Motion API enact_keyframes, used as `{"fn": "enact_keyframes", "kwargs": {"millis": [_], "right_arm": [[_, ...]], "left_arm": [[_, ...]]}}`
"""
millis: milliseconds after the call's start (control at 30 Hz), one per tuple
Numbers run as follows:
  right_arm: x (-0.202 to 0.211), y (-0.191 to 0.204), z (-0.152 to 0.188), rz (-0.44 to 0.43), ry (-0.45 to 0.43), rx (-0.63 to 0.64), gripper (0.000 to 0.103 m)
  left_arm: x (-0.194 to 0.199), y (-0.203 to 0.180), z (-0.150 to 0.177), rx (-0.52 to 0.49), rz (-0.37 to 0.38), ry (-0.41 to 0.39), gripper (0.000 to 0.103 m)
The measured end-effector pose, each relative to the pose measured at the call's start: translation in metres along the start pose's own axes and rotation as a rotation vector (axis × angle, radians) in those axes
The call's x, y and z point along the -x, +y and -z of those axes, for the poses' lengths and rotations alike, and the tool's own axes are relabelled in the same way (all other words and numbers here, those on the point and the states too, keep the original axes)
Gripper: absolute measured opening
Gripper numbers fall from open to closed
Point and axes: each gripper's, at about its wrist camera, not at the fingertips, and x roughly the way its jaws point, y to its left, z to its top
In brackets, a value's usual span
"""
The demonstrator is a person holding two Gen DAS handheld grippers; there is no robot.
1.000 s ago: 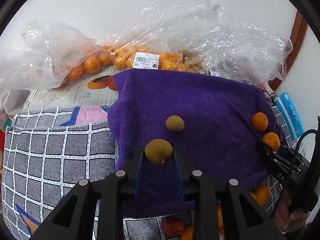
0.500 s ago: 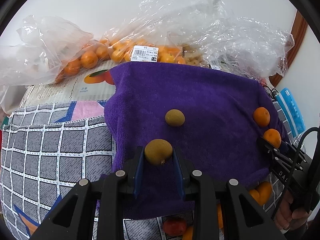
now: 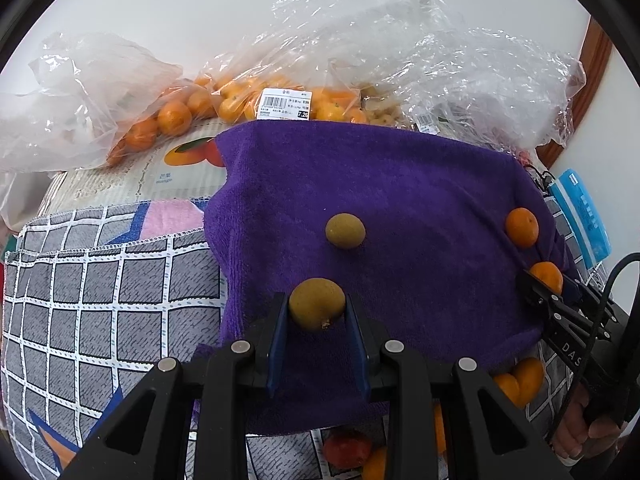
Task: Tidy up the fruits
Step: 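Lower both tools and open them to release the orange and yellow-green fruit onto the towel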
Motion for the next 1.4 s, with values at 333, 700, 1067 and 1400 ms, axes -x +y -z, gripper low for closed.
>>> {"fn": "enact_keyframes", "kwargs": {"millis": [333,700,1067,1400], "right_arm": [[0.017,-0.003,0.001,0.008,-0.026,-0.01,0.044],[0.043,-0.004,0.007,0.014,-0.056,-0.021,0.045],[0.059,-0.003,0.03,0.015,-0.032,-0.014,0.045],[0.062,-0.001,0.046,-0.003,-0.009,-0.027,0.045]], "left_arm": [[0.013,-0.003,0.001,0.009,0.029,-0.008,0.03],[0.037,-0.006,0.01,0.024,0.044,-0.04,0.033],[0.05,-0.005,0.03,0.028,0.053,-0.046,0.04],[0.058,-0.004,0.044,0.036,0.056,-0.043,0.042]]}}
